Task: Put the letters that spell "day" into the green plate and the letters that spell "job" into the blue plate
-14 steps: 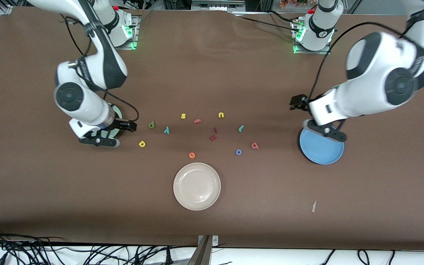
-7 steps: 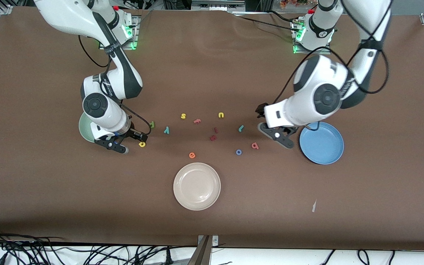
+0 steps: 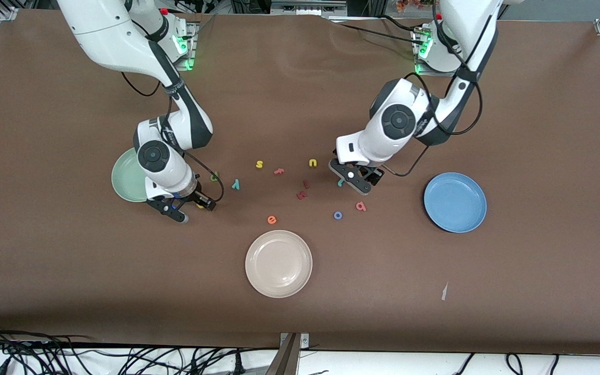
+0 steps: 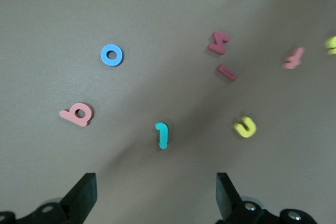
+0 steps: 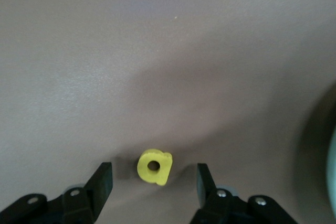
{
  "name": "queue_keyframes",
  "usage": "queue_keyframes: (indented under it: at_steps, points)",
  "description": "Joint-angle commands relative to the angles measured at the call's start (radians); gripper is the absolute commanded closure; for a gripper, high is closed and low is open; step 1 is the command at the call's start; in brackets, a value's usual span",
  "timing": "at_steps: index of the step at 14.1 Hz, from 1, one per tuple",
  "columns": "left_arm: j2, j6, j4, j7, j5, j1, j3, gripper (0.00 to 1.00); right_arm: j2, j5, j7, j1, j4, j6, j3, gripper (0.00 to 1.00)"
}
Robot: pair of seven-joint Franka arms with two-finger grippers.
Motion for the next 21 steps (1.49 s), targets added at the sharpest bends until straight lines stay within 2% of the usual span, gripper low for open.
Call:
queue_keyframes:
  at_steps: [1, 3, 4, 6, 8, 11, 13, 15, 18, 21]
  points:
    - [0.068, 0.071, 0.02, -0.085, 0.106, -0.022, 0.011, 0.0, 0.008, -0.008, 0.02, 0.008, 0.005, 0.018, -0.006, 0.43]
    - [0.104, 0.079, 0.042, -0.117, 0.141, -0.037, 0.012, 0.0, 0.008, -0.01, 0.02, 0.008, 0.005, 0.018, -0.006, 0.68]
    - [0.122, 0.079, 0.06, -0.129, 0.158, -0.039, 0.012, 0.0, 0.008, -0.008, 0.018, 0.008, 0.009, 0.015, -0.006, 0.77]
    - [0.171, 0.077, 0.103, -0.137, 0.18, -0.04, 0.012, 0.0, -0.001, -0.01, 0.003, 0.008, 0.023, -0.001, -0.008, 0.87]
    - [0.185, 0.077, 0.111, -0.145, 0.191, -0.047, 0.012, 0.0, -0.018, -0.011, -0.031, 0.006, 0.032, -0.066, -0.009, 0.9]
    - [0.213, 0.073, 0.111, -0.16, 0.197, -0.07, 0.014, 0.01, -0.079, -0.011, -0.095, 0.002, 0.032, -0.18, -0.014, 0.9]
    - [0.213, 0.066, 0.111, -0.162, 0.197, -0.07, 0.014, 0.02, -0.139, -0.008, -0.201, -0.001, -0.001, -0.286, -0.05, 0.9]
    - [0.214, 0.063, 0.111, -0.162, 0.197, -0.076, 0.015, 0.04, -0.228, -0.005, -0.307, -0.001, -0.102, -0.292, -0.084, 0.9]
    - [0.216, 0.06, 0.109, -0.165, 0.197, -0.079, 0.02, 0.15, -0.305, -0.002, -0.472, -0.003, -0.22, -0.278, -0.175, 0.9]
    - [0.227, 0.054, 0.111, -0.186, 0.21, -0.082, 0.022, 0.25, -0.34, -0.001, -0.552, -0.003, -0.367, -0.152, -0.225, 0.9]
